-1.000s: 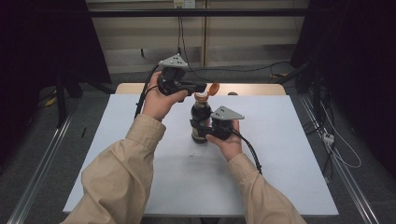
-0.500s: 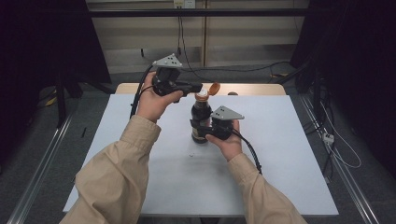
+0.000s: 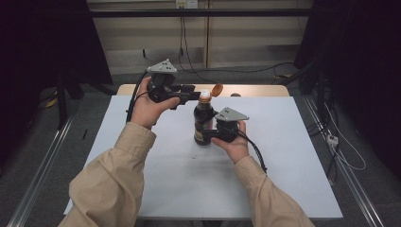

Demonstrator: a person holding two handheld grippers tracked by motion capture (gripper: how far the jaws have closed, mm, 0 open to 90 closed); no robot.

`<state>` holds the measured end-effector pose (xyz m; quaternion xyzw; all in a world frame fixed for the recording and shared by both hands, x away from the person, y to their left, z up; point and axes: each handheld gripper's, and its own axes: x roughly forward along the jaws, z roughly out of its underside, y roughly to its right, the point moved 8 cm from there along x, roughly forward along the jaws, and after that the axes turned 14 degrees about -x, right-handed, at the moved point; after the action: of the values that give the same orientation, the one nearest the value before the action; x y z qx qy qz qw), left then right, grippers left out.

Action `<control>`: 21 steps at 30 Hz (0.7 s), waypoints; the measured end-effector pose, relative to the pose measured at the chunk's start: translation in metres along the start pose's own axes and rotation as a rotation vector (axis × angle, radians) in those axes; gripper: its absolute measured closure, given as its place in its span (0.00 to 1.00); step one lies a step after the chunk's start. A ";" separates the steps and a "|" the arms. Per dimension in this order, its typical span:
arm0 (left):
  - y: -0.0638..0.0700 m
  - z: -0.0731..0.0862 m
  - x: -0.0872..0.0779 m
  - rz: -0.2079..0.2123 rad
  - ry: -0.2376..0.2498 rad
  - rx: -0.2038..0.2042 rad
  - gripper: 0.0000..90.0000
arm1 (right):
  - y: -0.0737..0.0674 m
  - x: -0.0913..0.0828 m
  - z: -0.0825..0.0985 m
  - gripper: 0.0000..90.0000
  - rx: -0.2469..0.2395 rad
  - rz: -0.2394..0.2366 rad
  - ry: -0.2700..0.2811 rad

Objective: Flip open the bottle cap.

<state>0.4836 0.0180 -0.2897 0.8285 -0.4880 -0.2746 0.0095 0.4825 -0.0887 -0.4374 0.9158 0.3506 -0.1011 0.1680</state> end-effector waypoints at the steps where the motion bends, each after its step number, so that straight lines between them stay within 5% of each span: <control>1: -0.001 0.001 -0.001 -0.010 -0.003 0.000 0.60 | 0.000 -0.002 0.000 0.19 0.001 -0.001 -0.005; 3: -0.002 0.005 -0.003 -0.017 -0.007 -0.007 0.50 | 0.001 -0.005 0.001 0.18 0.007 -0.003 -0.005; 21: -0.016 0.051 -0.008 -0.054 -0.025 -0.012 0.30 | 0.008 -0.044 0.020 0.17 0.032 -0.029 -0.040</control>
<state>0.4699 0.0460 -0.3339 0.8378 -0.4639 -0.2878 0.0008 0.4547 -0.1285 -0.4406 0.9109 0.3588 -0.1274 0.1590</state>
